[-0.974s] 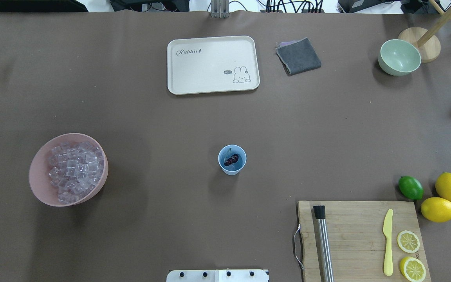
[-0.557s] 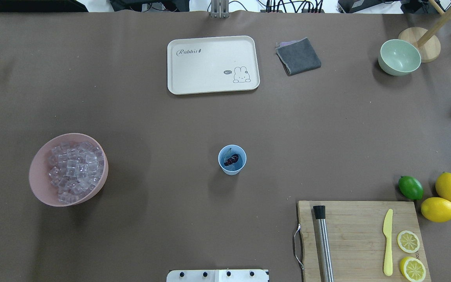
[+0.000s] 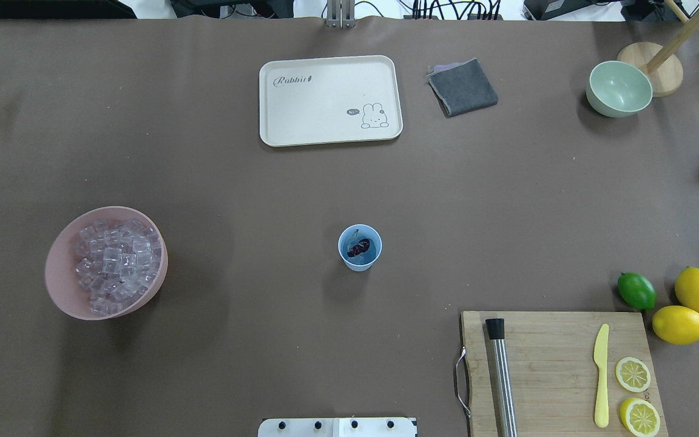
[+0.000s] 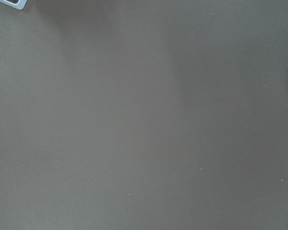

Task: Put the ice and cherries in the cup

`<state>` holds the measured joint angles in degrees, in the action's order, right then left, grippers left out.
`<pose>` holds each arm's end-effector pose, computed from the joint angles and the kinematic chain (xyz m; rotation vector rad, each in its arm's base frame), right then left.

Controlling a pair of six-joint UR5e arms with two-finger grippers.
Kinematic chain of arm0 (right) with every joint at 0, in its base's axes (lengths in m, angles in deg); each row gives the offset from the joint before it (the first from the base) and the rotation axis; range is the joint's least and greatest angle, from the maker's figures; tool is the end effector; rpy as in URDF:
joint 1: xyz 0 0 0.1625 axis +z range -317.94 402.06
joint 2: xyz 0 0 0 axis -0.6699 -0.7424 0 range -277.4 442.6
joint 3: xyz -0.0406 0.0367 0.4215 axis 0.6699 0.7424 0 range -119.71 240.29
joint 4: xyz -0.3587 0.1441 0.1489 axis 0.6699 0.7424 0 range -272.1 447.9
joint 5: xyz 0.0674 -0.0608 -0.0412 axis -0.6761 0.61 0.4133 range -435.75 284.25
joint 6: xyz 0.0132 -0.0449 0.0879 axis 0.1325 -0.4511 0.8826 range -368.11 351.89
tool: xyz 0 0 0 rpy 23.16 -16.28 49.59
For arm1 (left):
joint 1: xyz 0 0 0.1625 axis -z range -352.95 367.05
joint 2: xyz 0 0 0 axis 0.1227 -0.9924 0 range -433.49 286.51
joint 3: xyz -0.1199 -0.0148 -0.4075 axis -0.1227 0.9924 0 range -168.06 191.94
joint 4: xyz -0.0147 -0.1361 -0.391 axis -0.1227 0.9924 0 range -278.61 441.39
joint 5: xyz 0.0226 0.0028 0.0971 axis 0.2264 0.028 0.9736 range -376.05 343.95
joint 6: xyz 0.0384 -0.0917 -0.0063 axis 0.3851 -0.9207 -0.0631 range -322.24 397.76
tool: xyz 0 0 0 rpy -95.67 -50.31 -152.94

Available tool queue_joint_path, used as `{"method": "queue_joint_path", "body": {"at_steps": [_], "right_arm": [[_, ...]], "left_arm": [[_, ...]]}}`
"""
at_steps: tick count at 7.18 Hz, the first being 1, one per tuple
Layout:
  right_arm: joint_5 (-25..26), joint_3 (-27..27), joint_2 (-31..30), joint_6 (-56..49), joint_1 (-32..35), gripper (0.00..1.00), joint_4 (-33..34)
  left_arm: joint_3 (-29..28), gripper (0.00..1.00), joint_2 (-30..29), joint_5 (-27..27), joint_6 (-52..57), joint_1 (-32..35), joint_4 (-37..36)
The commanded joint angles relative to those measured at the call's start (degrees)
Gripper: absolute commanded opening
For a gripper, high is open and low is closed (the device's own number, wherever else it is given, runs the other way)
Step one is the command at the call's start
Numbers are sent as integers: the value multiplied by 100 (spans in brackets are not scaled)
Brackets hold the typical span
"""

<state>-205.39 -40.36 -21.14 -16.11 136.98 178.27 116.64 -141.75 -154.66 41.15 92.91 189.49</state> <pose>0.1025 -0.3781 0.6791 0.0202 -0.6939 -0.0308 -0.0337 -0.3457 0.6509 0.1761 0.8482 0.2051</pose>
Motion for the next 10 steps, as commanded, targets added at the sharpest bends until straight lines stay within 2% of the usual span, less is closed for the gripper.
{"method": "queue_joint_path", "body": {"at_steps": [1, 10], "right_arm": [[-17, -17, -23, 9, 1, 100, 7], [-17, -34, 21, 9, 1, 100, -11]], "left_arm": [[-11, 98, 14, 1, 4, 9, 0], [-46, 98, 111, 9, -31, 1, -18]]}}
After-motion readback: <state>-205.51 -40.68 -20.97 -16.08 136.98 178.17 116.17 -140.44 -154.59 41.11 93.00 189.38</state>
